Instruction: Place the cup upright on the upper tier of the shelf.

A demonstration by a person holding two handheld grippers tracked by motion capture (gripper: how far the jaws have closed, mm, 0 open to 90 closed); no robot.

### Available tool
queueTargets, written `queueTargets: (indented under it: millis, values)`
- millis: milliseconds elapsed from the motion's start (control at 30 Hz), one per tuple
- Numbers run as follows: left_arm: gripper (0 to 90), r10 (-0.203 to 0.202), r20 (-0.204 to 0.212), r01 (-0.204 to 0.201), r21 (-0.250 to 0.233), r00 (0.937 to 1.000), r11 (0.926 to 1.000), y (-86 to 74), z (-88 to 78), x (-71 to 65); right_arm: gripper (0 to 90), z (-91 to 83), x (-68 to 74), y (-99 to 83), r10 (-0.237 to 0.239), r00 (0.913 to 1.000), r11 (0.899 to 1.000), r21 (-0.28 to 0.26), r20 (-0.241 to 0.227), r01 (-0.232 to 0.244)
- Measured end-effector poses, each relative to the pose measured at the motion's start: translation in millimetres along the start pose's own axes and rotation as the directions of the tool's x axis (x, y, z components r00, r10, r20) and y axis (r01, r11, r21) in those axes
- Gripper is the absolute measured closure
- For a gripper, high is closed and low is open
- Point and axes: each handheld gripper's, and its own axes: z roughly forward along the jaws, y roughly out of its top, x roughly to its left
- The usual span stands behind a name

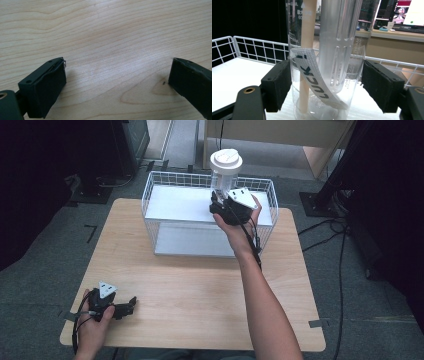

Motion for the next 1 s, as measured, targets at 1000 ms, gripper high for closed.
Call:
queueTargets:
  millis: [1000]
  values:
    - [1.6,0.002,-0.002,-0.002,0.0,1.0,1.0,0.1,0.0,0.0,4.6,-95.5,-39.6,-16.8,0.011,0.9968,1.0,-0.011,-0.079,-0.012]
